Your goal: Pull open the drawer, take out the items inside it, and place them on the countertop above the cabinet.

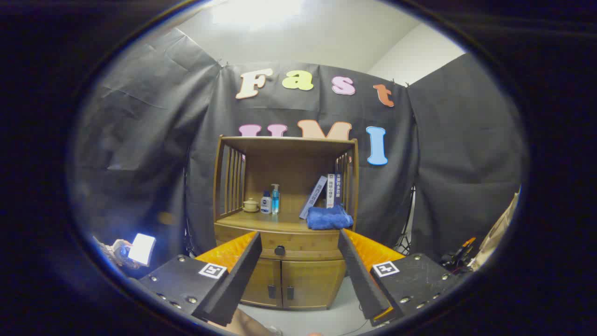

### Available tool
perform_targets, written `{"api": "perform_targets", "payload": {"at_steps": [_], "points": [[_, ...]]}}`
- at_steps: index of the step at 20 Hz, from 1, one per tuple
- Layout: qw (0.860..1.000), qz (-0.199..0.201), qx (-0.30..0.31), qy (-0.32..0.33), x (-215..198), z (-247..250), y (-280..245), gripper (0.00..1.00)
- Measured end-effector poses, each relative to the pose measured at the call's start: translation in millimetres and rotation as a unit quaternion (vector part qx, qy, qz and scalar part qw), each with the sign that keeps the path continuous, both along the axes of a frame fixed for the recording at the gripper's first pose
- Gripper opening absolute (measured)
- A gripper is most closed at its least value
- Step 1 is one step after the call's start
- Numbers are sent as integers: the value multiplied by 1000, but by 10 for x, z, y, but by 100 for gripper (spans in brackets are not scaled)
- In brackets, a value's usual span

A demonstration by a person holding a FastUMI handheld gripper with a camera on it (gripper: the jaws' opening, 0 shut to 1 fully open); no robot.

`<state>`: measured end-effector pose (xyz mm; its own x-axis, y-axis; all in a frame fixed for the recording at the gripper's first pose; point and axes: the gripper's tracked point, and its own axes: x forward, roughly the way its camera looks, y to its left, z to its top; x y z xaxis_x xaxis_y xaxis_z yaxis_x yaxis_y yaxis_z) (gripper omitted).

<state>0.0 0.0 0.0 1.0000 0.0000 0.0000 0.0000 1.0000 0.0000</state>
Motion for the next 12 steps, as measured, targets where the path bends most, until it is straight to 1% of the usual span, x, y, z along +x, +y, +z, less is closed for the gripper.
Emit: {"api": "perform_targets", "payload": {"at_steps": [5,12], "points": [[1000,-17,7,9,-45,-78,-89,98],[1000,-14,2,16,-46,-117,-44,98]]}}
